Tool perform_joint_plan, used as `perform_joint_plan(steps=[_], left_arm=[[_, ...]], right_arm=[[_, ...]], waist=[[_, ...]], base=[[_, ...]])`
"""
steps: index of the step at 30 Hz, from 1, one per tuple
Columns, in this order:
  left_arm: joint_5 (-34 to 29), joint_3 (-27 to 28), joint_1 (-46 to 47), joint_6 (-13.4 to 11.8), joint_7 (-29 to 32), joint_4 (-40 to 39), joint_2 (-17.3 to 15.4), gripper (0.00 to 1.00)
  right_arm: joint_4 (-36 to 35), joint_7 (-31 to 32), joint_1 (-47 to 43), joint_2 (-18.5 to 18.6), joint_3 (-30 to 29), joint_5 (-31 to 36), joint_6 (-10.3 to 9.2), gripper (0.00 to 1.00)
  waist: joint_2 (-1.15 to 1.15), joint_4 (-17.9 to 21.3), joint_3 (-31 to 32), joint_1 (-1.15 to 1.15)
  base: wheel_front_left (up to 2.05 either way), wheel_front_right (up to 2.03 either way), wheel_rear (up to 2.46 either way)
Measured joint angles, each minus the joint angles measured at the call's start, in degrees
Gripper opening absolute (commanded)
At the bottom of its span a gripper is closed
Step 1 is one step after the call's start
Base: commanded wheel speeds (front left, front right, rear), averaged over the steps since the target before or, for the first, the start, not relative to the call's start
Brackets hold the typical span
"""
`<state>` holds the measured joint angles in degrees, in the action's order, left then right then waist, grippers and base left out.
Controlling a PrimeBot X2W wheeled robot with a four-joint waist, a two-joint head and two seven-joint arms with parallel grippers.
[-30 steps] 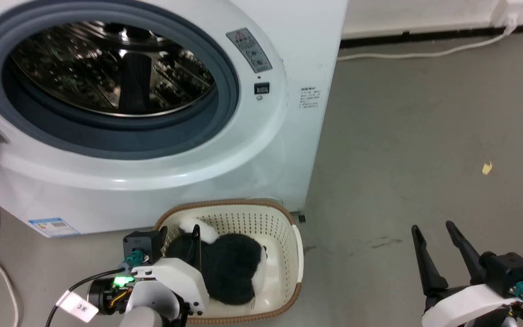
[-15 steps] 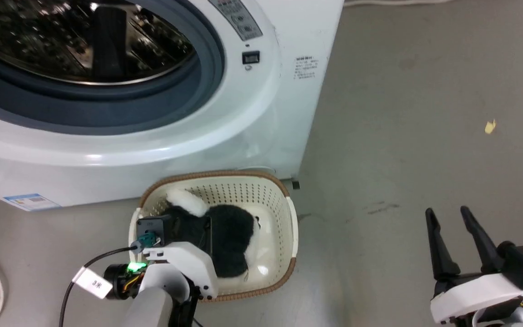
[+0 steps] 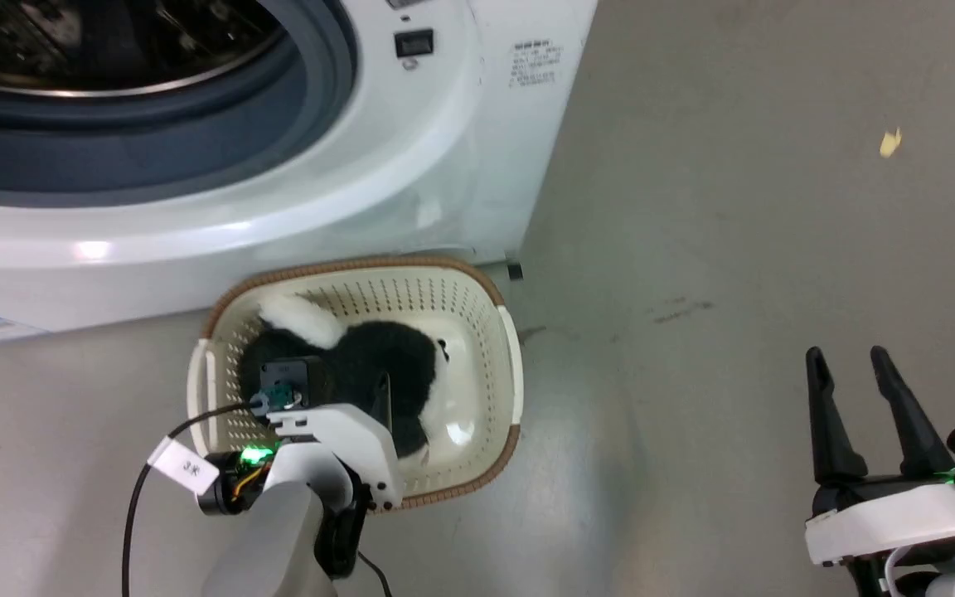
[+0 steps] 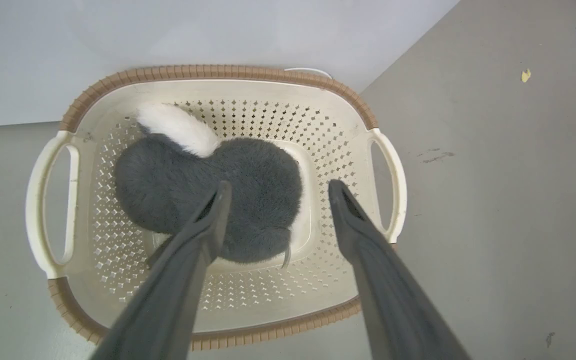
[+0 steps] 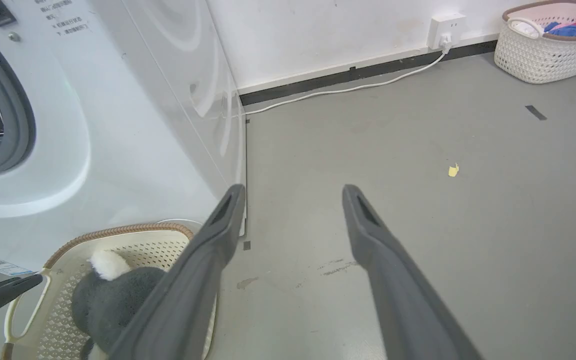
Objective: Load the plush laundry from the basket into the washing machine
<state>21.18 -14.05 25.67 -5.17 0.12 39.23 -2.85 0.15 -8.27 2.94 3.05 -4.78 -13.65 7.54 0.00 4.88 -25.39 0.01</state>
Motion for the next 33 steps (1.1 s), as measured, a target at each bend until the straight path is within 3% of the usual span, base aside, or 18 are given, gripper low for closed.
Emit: perform_joint_plan(steps=[16, 33], left_arm=[[4.2, -3.8, 9.3, -3.8, 0.9, 10.9, -0.6, 1.0], [9.5, -8.0, 17.6, -5.4, -1.5, 21.1, -0.4, 1.0]], right_arm=[[-2.0, -2.0, 0.2, 0.0, -2.3, -3.5, 0.0, 1.0], [-2.6, -4.0, 1.2, 0.0, -4.2, -7.1, 0.0, 1.0]], waist=[[0.0, 2.0, -10.6, 0.0], [0.0, 4.0, -19.9, 0.0]], base=[[0.0, 0.0, 0.0], [0.0, 0.0, 0.0]])
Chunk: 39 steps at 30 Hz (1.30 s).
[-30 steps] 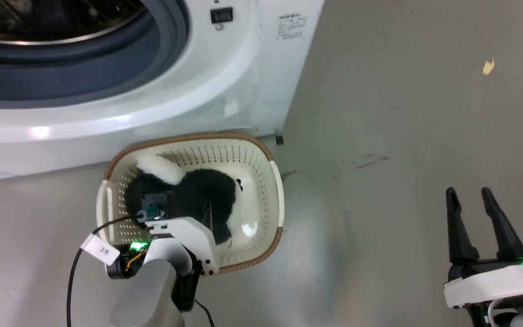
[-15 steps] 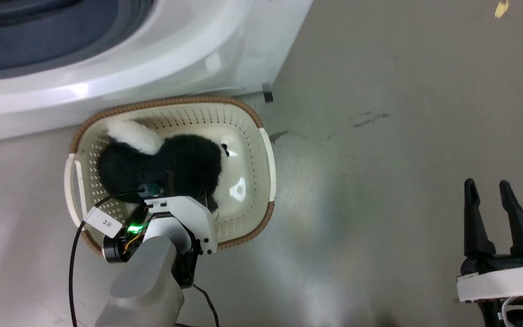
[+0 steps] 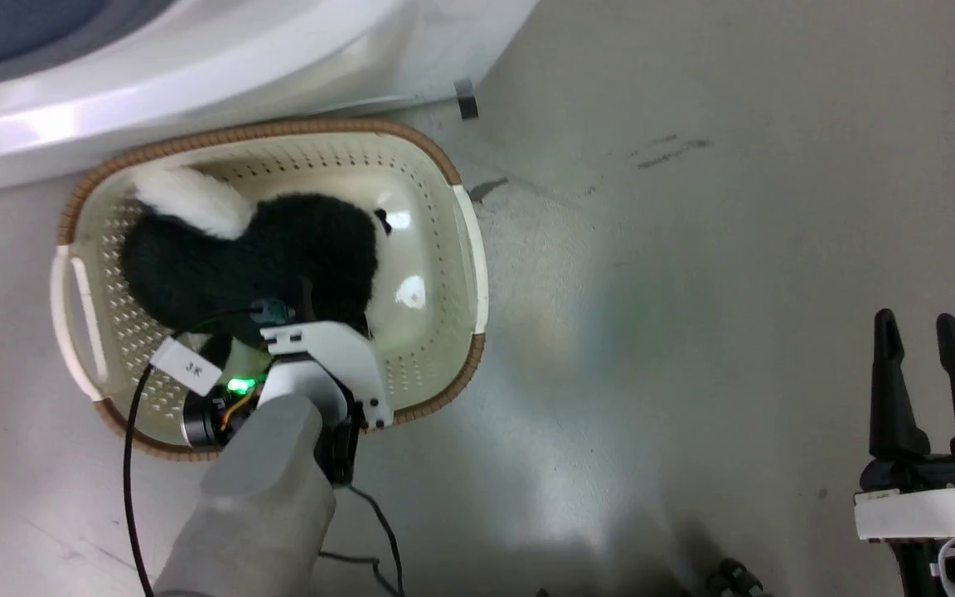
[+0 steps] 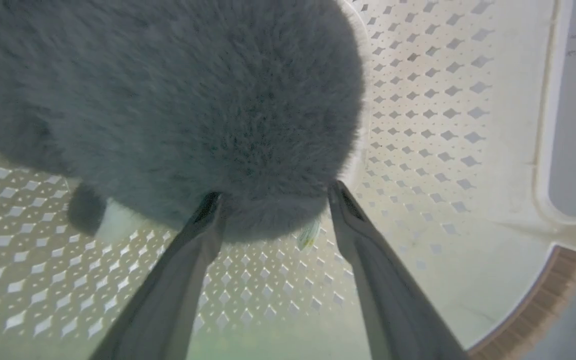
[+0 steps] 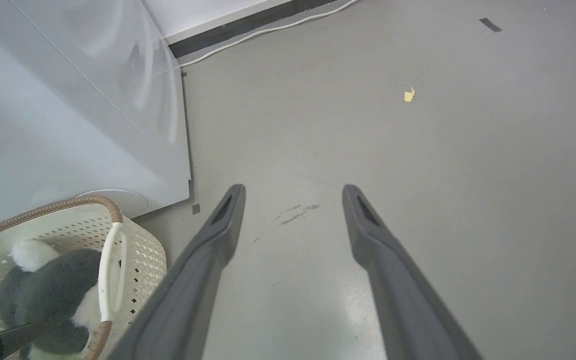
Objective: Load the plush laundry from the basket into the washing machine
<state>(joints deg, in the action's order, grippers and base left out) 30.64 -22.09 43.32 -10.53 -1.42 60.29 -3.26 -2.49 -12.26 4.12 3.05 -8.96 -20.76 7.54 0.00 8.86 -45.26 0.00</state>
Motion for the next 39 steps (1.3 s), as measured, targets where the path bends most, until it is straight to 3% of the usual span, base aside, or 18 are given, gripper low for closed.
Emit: perform_joint_plan(steps=[6, 14, 19, 20, 21, 39], left_arm=[[1.4, -1.6, 3.7, -0.9, -3.0, 3.2, 0.2, 1.0], [3.5, -3.3, 8.6, -4.5, -8.5, 7.8, 0.2, 1.0], [5.0, -4.0, 11.4, -5.4, -11.1, 10.4, 0.4, 1.0], [5.4, -4.2, 11.9, -5.4, -11.4, 10.8, 0.5, 0.85], [5.6, -4.4, 12.2, -5.4, -11.8, 10.9, 0.5, 0.0], [8.4, -5.1, 10.6, 1.6, -13.1, 10.1, 0.8, 0.0]], right_arm=[[-0.2, -0.7, 0.0, 0.0, -0.2, -1.5, 0.0, 1.0], [-0.8, -1.7, 0.0, 0.0, -0.7, -3.2, 0.0, 1.0], [-1.3, -2.2, 0.0, 0.0, -1.2, -4.5, 0.0, 1.0], [-1.3, -2.3, 0.1, 0.0, -1.3, -4.6, 0.0, 1.0], [-1.3, -2.3, 0.1, 0.0, -1.4, -4.6, 0.0, 1.0], [-0.8, -2.5, 1.1, 0.0, -1.5, -3.2, 0.0, 1.0]], waist=[[0.0, 0.9, -3.3, 0.0], [0.0, 2.2, -7.9, 0.0], [0.0, 2.9, -10.8, -0.01], [0.0, 3.0, -11.4, 0.0], [0.0, 3.1, -11.7, 0.0], [0.0, -0.8, -7.6, 0.0]], base=[[0.0, 0.0, 0.0], [0.0, 0.0, 0.0], [0.0, 0.0, 0.0], [0.0, 0.0, 0.0], [0.0, 0.0, 0.0], [0.0, 0.0, 0.0]])
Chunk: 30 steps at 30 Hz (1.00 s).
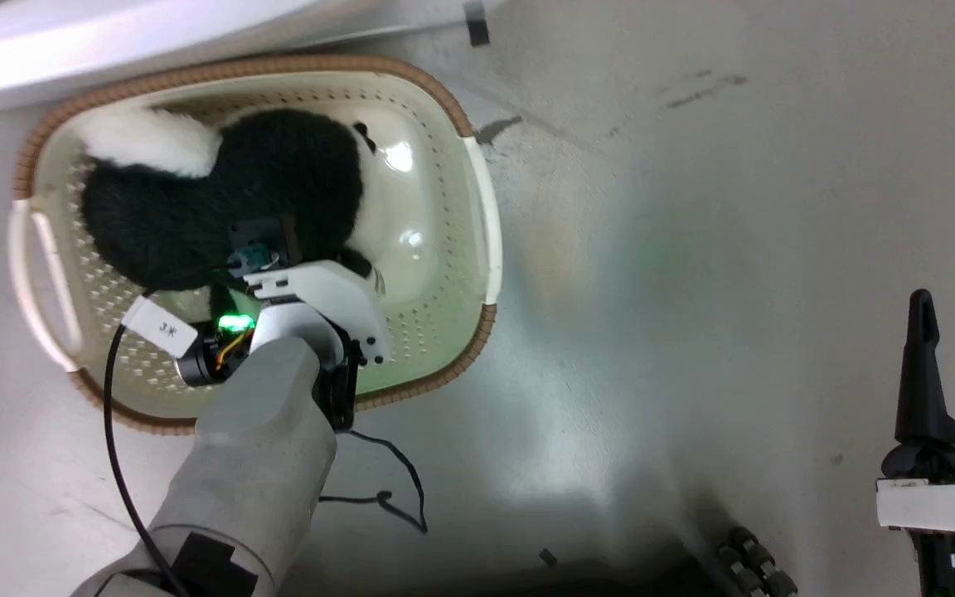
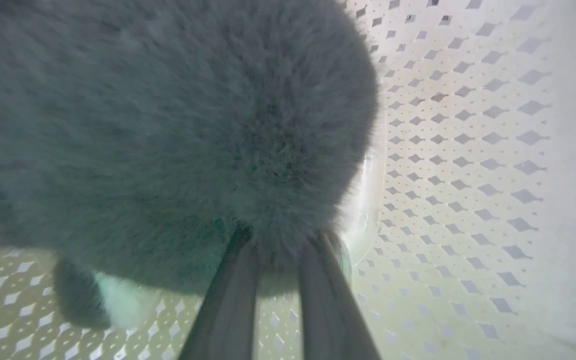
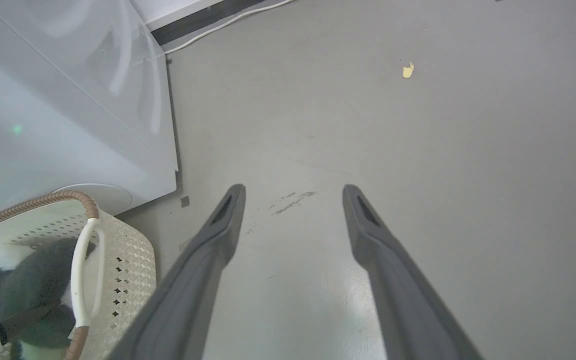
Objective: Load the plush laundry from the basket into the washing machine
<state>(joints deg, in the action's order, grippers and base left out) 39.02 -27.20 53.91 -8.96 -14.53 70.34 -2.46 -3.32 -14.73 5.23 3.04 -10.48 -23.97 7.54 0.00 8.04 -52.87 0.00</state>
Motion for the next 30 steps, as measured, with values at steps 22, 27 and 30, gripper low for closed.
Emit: perform_joint_plan(steps=[22, 27, 30], left_arm=[[11.7, -9.1, -13.1, 5.6, 0.9, -9.2, -0.2, 0.0], [13.4, -9.5, -17.1, 5.7, 0.3, -11.2, -0.3, 0.0], [13.9, -9.1, -19.5, 5.7, 0.3, -12.6, -0.3, 0.0]], right_arm=[[2.9, 2.5, -0.1, 0.0, 0.8, 4.3, -0.01, 1.0], [4.0, 3.2, -1.6, 0.0, 0.6, 4.4, -0.01, 1.0], [4.7, 3.5, -2.8, 0.0, 0.7, 4.4, -0.01, 1.0]], waist=[[0.0, -7.4, 18.2, 0.0], [0.0, -9.6, 24.1, -0.01], [0.0, -10.9, 27.5, -0.01]], base=[[0.0, 0.0, 0.0], [0.0, 0.0, 0.0], [0.0, 0.0, 0.0]])
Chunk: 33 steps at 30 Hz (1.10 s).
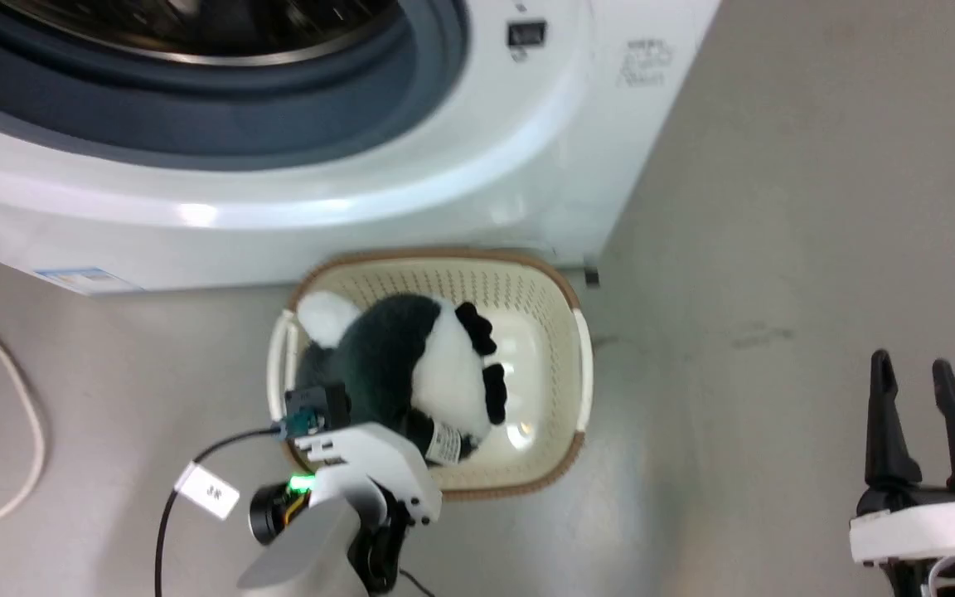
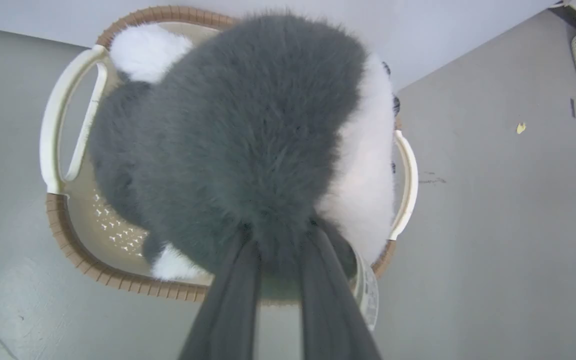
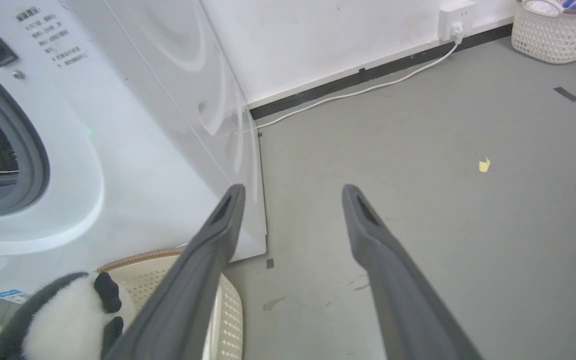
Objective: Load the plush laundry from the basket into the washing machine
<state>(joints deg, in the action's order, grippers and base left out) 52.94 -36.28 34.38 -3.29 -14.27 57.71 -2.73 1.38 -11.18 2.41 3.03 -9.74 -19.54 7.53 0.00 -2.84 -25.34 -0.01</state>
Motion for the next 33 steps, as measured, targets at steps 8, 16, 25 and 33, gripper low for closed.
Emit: perform_joint_plan(steps=[8, 16, 25, 33], left_arm=[[-4.3, 7.0, -8.1, -1.7, -0.3, -11.1, -1.1, 0.0], [-11.9, 13.3, -17.3, -3.7, -0.4, -24.4, -2.1, 0.0], [-20.5, 18.2, -25.2, -4.6, -0.4, -36.3, -2.9, 0.0], [-22.7, 20.5, -24.5, -4.3, -0.4, -38.4, -3.4, 0.0]], right_arm=[[2.0, 0.0, -3.2, 0.0, 0.5, -0.8, 0.0, 1.0], [4.3, -0.3, -6.0, 0.0, 0.8, -2.0, 0.0, 1.0], [6.4, -1.0, -8.2, 0.0, 1.4, -3.2, 0.0, 1.0], [6.7, -1.1, -9.0, 0.0, 1.7, -3.5, 0.0, 1.0]], waist=[[0.0, -3.2, 8.5, -0.01], [0.0, -5.9, 15.0, -0.01], [0.0, -7.5, 20.8, 0.0], [0.0, -7.5, 21.9, 0.01]], base=[[0.0, 0.0, 0.0], [0.0, 0.0, 0.0], [0.0, 0.0, 0.0], [0.0, 0.0, 0.0]])
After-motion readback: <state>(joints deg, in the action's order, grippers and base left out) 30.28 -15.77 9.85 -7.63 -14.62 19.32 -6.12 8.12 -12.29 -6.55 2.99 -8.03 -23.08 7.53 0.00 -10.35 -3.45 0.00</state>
